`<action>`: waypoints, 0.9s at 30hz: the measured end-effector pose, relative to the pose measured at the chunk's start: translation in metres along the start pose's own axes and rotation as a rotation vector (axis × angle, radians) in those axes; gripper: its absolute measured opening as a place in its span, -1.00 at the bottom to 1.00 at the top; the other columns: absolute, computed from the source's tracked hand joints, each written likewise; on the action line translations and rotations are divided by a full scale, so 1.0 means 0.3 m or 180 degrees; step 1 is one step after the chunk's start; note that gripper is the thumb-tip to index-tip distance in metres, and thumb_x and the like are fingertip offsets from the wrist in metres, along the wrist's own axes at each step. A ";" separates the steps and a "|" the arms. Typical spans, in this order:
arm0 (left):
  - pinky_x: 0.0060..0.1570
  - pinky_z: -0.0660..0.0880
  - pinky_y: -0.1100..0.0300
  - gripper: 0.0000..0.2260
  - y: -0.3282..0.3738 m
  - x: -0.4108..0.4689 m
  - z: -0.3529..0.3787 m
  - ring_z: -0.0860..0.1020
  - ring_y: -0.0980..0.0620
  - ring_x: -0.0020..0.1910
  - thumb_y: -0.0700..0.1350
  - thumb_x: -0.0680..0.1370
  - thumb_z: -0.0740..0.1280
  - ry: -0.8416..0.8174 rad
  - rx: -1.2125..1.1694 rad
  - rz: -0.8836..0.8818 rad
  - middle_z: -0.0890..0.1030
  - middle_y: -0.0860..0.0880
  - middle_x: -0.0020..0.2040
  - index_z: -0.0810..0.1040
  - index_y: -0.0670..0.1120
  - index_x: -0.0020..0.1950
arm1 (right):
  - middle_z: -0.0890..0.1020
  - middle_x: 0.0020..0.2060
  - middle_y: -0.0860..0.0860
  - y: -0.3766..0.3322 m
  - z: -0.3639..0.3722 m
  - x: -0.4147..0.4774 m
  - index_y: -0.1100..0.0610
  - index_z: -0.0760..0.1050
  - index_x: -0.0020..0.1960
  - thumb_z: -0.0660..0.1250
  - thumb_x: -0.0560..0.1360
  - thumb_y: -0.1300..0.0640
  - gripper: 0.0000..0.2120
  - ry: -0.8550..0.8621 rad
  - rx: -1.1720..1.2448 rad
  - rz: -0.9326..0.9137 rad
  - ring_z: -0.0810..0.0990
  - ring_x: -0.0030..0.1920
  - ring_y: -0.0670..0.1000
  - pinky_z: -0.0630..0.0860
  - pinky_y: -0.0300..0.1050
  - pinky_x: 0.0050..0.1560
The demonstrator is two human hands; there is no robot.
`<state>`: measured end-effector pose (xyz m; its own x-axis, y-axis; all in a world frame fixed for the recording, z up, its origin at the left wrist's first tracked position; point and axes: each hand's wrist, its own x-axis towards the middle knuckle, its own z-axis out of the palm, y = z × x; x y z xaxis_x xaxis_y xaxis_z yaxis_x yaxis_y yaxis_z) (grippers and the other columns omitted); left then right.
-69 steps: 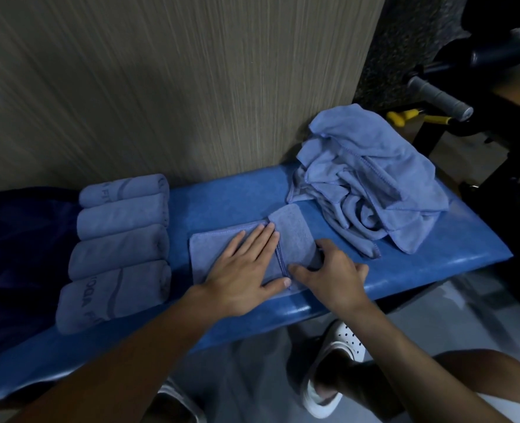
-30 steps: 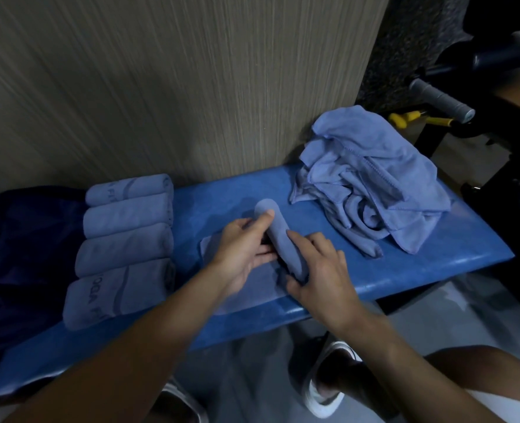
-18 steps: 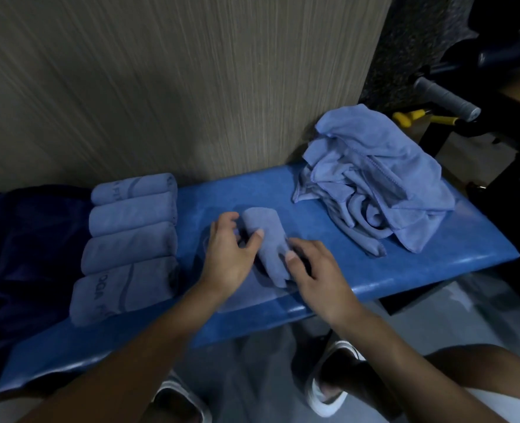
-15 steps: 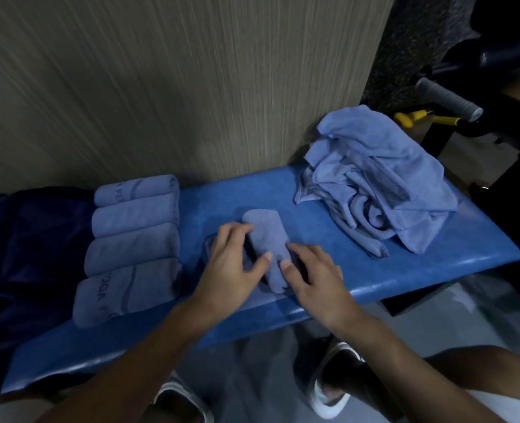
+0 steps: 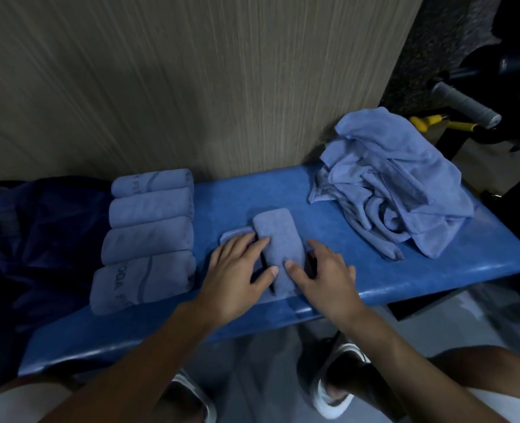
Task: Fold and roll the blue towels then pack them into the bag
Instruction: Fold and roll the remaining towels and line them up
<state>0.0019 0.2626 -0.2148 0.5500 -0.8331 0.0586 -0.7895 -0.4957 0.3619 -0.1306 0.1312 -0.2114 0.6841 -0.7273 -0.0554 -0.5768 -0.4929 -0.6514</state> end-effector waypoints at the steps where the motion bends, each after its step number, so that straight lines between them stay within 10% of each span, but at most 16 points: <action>1: 0.48 0.08 0.01 -0.26 -0.006 -0.007 -0.005 0.10 0.09 0.54 0.42 0.42 -0.02 0.0005 0.0011 -0.0001 0.21 0.07 0.55 0.22 0.12 0.54 | 0.53 0.21 -0.05 -0.002 0.000 0.001 -0.05 0.32 0.41 0.27 0.48 -0.27 -0.42 0.0027 -0.0050 0.0006 0.40 0.31 0.03 0.17 -0.01 0.23; 11: 0.52 0.01 0.02 -0.08 0.012 -0.003 0.001 -0.07 0.07 0.57 0.49 0.34 -0.01 -0.0375 -0.0124 -0.0026 0.05 0.03 0.59 0.05 0.03 0.59 | 0.54 0.19 -0.06 -0.019 -0.003 0.018 0.02 0.29 0.43 0.42 0.41 -0.19 -0.31 -0.0008 0.0329 0.0184 0.47 0.27 -0.02 0.14 -0.13 0.20; 16: 0.48 0.11 0.03 -0.13 0.031 0.008 0.006 0.08 0.06 0.54 0.47 0.37 0.07 -0.0116 -0.0242 -0.0025 0.16 0.04 0.55 0.14 0.01 0.56 | 0.50 0.13 0.03 -0.006 -0.022 0.034 0.07 0.20 0.48 0.56 0.32 0.07 -0.15 0.0065 0.1311 0.0227 0.51 0.17 0.04 0.44 -0.15 0.11; 22: -0.06 0.49 0.12 -0.77 0.092 0.036 -0.063 0.56 0.05 -0.09 -0.01 0.57 0.35 0.0636 -0.2747 -0.1170 0.57 -0.01 -0.05 0.47 -0.03 0.19 | 0.41 0.09 -0.06 -0.036 -0.011 0.011 0.07 0.25 0.43 0.53 0.34 0.05 -0.24 0.0488 0.0576 -0.0648 0.41 0.12 -0.04 0.34 -0.06 0.16; 27: -0.10 0.63 -0.02 -0.68 0.102 0.077 -0.142 0.69 -0.11 -0.08 0.03 0.58 0.33 -0.0203 -0.4351 -0.2062 0.65 -0.18 0.08 0.40 -0.12 0.22 | 0.51 0.03 -0.17 -0.090 -0.009 -0.027 0.01 0.34 0.34 0.33 0.44 -0.07 -0.49 0.0326 0.0832 -0.1433 0.51 0.07 -0.11 0.39 -0.06 0.10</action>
<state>0.0019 0.2388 -0.1628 0.6523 -0.5936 -0.4714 0.4495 -0.1977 0.8711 -0.1218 0.1492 -0.1914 0.7838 -0.5204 0.3388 -0.0966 -0.6411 -0.7613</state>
